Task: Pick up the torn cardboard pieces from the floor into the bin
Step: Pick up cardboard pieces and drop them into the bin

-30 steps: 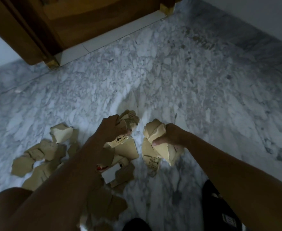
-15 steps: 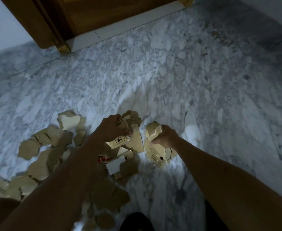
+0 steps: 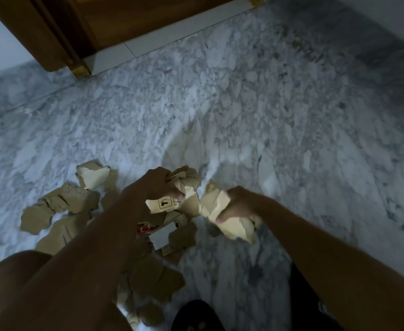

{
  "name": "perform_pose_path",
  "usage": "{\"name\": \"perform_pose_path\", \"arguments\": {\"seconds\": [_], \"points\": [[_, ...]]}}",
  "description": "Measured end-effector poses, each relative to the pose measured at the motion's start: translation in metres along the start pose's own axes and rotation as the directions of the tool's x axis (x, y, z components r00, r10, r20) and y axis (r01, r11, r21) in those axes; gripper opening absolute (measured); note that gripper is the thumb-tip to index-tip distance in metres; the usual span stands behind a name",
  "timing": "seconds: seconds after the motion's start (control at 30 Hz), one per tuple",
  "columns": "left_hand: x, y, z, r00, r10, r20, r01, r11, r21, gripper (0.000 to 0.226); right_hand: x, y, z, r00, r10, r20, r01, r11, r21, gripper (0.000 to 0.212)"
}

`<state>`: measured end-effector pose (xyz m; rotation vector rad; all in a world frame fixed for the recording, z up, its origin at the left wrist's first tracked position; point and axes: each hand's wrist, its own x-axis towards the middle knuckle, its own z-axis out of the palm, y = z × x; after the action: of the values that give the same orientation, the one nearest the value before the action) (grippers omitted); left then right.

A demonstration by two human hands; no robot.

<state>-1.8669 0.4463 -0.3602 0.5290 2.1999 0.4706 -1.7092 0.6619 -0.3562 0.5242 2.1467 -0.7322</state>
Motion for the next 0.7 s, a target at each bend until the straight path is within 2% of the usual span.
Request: {"name": "perform_pose_path", "arguments": {"seconds": [0.07,0.13,0.27,0.4,0.47,0.57,0.63,0.7], "points": [[-0.001,-0.001,0.007,1.000,0.005,-0.003,-0.005,1.000,-0.008,0.049,0.004,-0.004,0.042,0.994,0.046,-0.104,-0.058,0.991,-0.120,0.083],[-0.003,-0.004,0.012,0.999,0.018,-0.044,-0.019,1.000,-0.025,0.047,0.007,-0.009,0.067,0.969,0.046,-0.241,-0.084,0.985,-0.151,0.077],[-0.009,-0.012,0.008,0.987,0.010,-0.163,-0.013,1.000,-0.016,0.048,0.010,-0.007,0.055,0.979,0.029,-0.204,-0.065,0.982,-0.176,0.081],[-0.013,-0.020,-0.010,0.968,-0.052,-0.245,0.037,0.997,-0.065,0.044,0.009,0.001,0.002,0.999,0.032,-0.043,-0.035,0.996,-0.076,0.107],[-0.014,-0.025,-0.019,0.966,-0.068,-0.249,0.045,0.994,-0.096,0.042,0.007,0.003,-0.029,0.998,0.042,-0.053,-0.043,0.999,-0.010,0.107],[-0.014,-0.026,-0.025,0.974,-0.070,-0.214,0.043,0.991,-0.129,0.032,0.015,0.003,-0.054,0.990,0.020,-0.142,-0.008,0.997,0.082,0.102],[-0.019,-0.019,-0.023,0.984,-0.076,-0.162,0.058,0.992,-0.115,0.026,0.024,-0.001,-0.053,0.984,-0.028,-0.175,0.060,0.982,0.177,0.088],[-0.021,-0.013,-0.015,0.991,-0.086,-0.106,0.078,0.994,-0.081,0.030,0.034,-0.005,-0.035,0.989,0.005,-0.147,0.035,0.963,0.269,0.089]]}}
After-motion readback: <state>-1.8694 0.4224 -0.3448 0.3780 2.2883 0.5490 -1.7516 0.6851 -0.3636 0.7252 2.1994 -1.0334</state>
